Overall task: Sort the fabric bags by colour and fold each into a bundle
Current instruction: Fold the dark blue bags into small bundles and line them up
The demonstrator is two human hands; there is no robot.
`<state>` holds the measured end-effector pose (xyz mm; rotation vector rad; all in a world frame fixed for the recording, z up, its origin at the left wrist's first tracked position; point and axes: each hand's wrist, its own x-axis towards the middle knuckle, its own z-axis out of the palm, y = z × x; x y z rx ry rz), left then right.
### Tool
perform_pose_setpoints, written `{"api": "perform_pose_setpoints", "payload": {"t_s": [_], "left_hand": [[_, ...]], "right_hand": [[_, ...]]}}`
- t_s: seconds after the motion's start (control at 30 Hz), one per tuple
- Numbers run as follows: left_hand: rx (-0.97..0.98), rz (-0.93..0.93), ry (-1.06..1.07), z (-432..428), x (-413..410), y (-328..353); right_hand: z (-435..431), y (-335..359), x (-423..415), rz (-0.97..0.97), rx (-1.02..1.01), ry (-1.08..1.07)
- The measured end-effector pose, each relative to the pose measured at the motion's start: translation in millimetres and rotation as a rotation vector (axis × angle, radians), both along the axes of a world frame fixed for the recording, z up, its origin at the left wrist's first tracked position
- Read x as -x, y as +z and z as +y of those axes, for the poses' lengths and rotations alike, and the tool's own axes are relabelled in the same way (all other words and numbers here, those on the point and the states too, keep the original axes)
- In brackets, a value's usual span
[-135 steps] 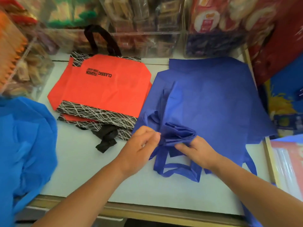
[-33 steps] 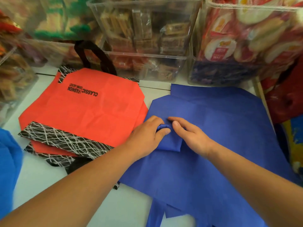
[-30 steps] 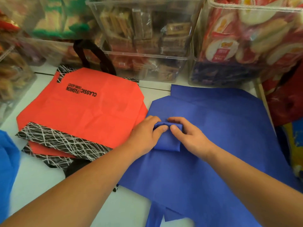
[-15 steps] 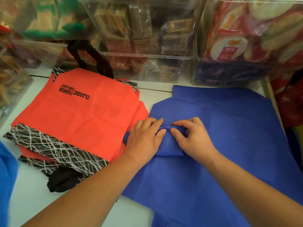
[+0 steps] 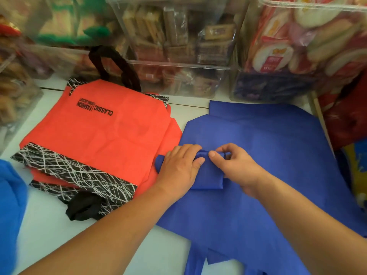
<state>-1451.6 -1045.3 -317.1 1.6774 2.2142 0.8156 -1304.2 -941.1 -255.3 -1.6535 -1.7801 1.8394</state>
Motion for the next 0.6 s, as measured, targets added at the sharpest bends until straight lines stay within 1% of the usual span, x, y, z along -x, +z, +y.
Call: {"api": "perform_pose_setpoints", "payload": {"t_s": [0.13,0.23,0.3,0.37,0.43,0.53,0.6], "left_hand": [[0.015,-0.165,-0.029,-16.5,-7.4,29.0],[0.014,-0.270,-0.040,-37.3,-16.3,73.9],[0.041,-0.323,-0.061,-54.0,-22.8,109.1],[0.087,-0.395,-0.061,-73.6,-30.6,142.7],[0.085,-0.447,-0.037,-94.4,-40.2,171.7],[0.057,-0.444,0.000,-126.5,-56.3,208.0],[0.053,-0.458,0.041,-149.8,-68.9,232.2]], "right_hand": [[-15.3,22.9,-12.7,0.134,0.101,-0.077],[-31.4,61.5,-20.6,0.241,0.114,-0.083],[-47.2,90.6,-26.2,0.269,0.070,-0.070],[-65.9,117.5,-31.9,0.261,-0.003,-0.073],[-88.9,141.9,-37.9,0.246,-0.085,-0.047],[-124.7,176.6,-51.9,0.211,-0.208,0.076],[-143.6,201.4,-62.9,0.207,-0.243,0.175]]}}
